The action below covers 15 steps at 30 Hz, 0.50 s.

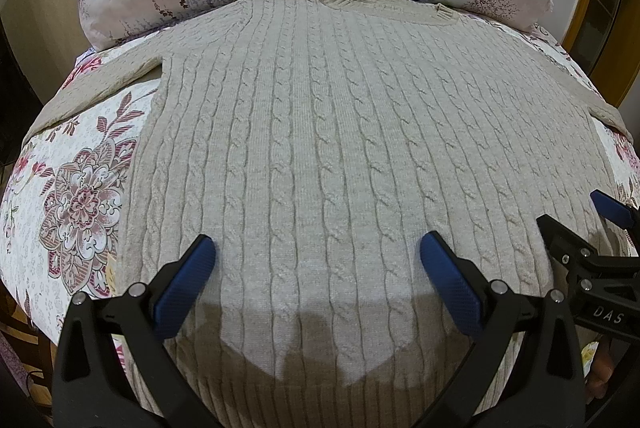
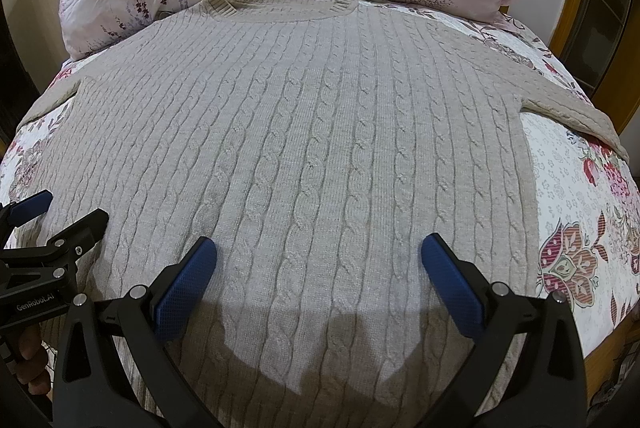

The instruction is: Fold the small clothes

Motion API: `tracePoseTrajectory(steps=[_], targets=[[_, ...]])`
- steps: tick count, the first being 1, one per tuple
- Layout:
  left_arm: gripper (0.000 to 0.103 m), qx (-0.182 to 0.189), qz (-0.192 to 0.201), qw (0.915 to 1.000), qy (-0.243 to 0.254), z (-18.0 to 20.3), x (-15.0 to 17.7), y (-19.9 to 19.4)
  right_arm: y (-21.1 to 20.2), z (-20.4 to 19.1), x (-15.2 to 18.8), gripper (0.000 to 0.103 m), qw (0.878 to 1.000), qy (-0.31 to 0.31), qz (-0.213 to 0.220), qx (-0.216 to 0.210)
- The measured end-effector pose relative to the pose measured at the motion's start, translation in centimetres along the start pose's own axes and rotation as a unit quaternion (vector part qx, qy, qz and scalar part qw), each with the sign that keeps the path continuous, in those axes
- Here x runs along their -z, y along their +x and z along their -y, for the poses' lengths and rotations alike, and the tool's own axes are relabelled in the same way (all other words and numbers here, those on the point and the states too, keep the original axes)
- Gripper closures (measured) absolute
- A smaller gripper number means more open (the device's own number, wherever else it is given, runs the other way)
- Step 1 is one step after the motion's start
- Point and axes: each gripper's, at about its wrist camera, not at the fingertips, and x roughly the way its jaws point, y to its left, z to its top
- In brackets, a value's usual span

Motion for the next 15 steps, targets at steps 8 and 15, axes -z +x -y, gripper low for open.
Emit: tracePoseTrajectory(steps=[8, 15], targets=[[0.002, 0.0, 0.0, 1.0, 0.0, 0.0, 0.0, 0.0, 0.01, 0.0, 0.0, 0.001, 1.0, 0.0, -0.001, 0.0], [0.002, 0.0, 0.0, 1.0, 0.0, 0.0, -0.04, 0.0, 0.16, -0.18, -0.08, 0.001, 1.0, 0.0, -0.015, 0.0]])
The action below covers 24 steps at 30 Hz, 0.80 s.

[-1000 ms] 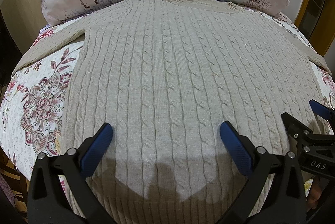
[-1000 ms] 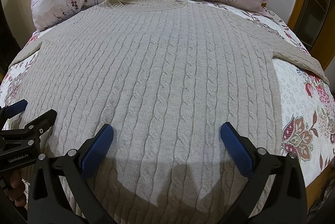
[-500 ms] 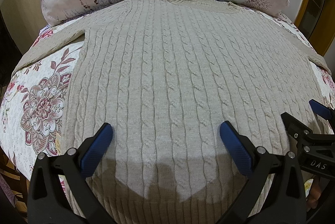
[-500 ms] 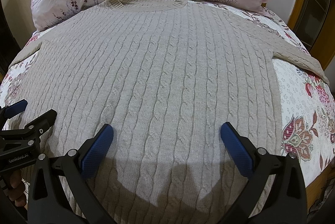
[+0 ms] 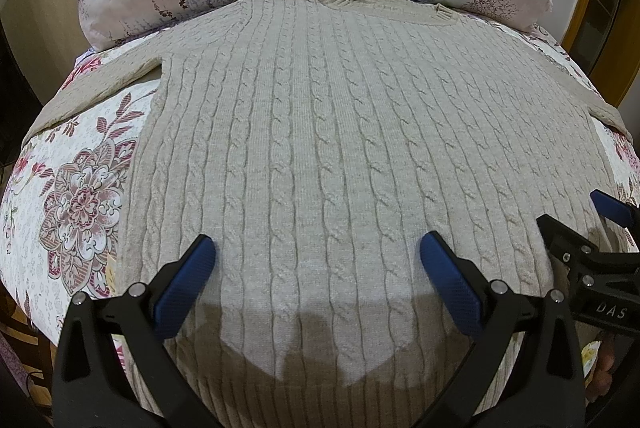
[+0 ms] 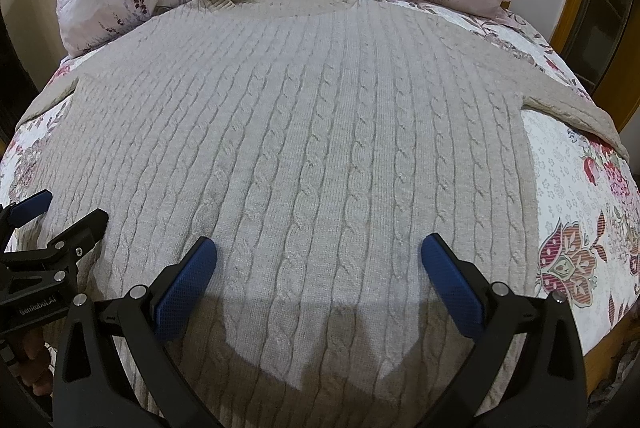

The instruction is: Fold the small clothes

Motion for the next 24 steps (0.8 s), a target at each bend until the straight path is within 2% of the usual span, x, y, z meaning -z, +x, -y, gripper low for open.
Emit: tracePoseTrajectory(steps=[12, 16, 19, 21, 24], targets=[[0.002, 0.005, -0.016, 0.9999, 0.005, 0.0, -0.8, 0.1, 0.0, 0.2, -0.2, 0.001, 1.0, -0.012, -0.004, -0.009], [0.002, 0.009, -0.024, 0.9996, 0.011, 0.0, -0.8, 0.3, -0.1, 0.5, 0.0, 0.001, 0.999, -0.03, -0.004, -0.025], [0.002, 0.013, -0.023, 0.9996, 0.013, -0.2, -0.7, 0.3, -0.2, 1.0, -0.4, 0.001, 0.997, -0.05, -0.02, -0.046], [0.002, 0.016, -0.022, 0.9995, 0.014, -0.2, -0.7, 0.2, -0.9, 3.1, -1.4, 0.002, 0.997, -0.024, -0.011, -0.076], [0.002, 0.032, -0.016, 0.9993, -0.01, -1.0, -1.1, -0.1, -3.0, 11.2, -3.7, 0.005, 0.99, 0.088, 0.054, -0.095]])
